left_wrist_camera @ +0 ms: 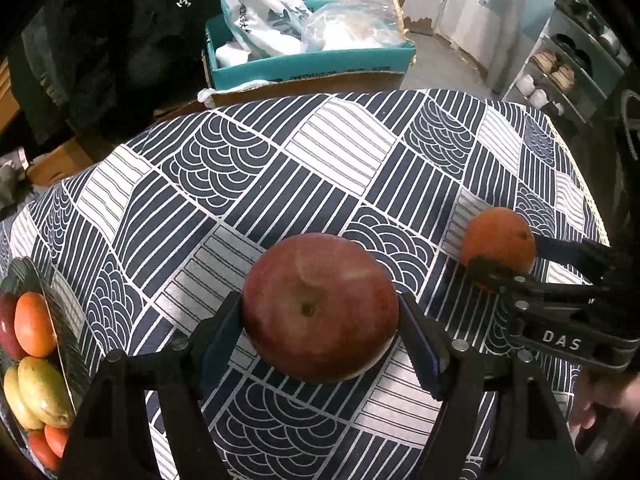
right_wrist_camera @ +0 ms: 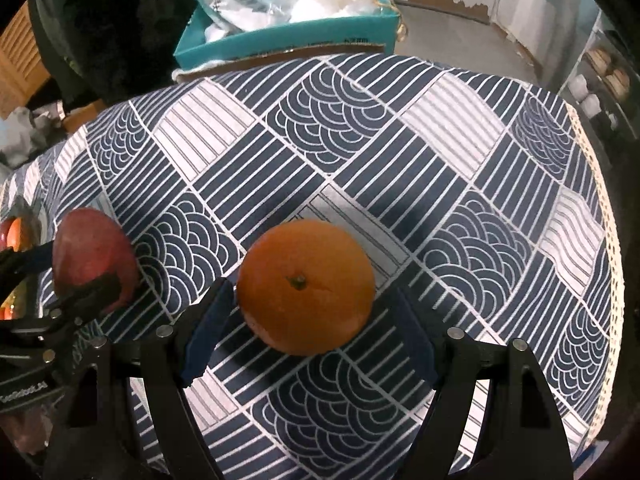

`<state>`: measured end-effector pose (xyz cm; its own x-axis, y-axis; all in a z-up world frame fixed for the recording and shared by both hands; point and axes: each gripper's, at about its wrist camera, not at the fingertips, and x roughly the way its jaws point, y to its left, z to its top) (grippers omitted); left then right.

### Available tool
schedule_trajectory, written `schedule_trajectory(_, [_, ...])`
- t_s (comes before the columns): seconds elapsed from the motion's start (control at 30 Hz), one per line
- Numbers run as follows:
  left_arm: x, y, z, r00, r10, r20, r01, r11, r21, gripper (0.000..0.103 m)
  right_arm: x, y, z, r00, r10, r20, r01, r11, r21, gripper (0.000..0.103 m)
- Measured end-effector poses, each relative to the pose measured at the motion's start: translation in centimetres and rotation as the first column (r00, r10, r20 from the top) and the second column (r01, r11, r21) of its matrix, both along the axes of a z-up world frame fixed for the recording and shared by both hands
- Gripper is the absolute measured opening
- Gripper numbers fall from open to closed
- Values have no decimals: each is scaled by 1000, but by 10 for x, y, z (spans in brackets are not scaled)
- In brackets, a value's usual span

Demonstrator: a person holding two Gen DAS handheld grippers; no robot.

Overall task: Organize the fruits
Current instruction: 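Close the left gripper on the red apple while the right grasps the orange, then lift the red apple and orange and carry both over the glass bowl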

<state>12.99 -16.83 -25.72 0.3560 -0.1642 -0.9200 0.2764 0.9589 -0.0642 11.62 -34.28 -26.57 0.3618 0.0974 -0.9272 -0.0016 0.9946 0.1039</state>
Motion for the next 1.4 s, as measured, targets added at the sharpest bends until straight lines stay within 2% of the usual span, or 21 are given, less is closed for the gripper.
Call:
schedule_trajectory(0.13, [0,1,-2,1000,3,-5,-3,1000,-3,78,4,1,-8,1000,0,-10,0,1000,0,78])
schedule_trajectory(0.2, [1,0,-2,1000,3,-5,-3,1000,-1,78,5,0,-10,1000,-2,-9,3,1000,15,72])
schedule_trajectory(0.63, [-3,6,9,1000,13,12,-13,1000,-15,78,2,4,0,1000,-12,18,12,1000,-12,69])
schedule_trajectory(1.03, [-19,24,43,997,41,61,-39,999,-38,78,-13,10,46,993,-9,121,17,998,-64,68])
schedule_trajectory(1.4, [-37,42,83,990,63,128,-55,996,-63,78,-31,27,101,975,23,223,-5,997,-80,68])
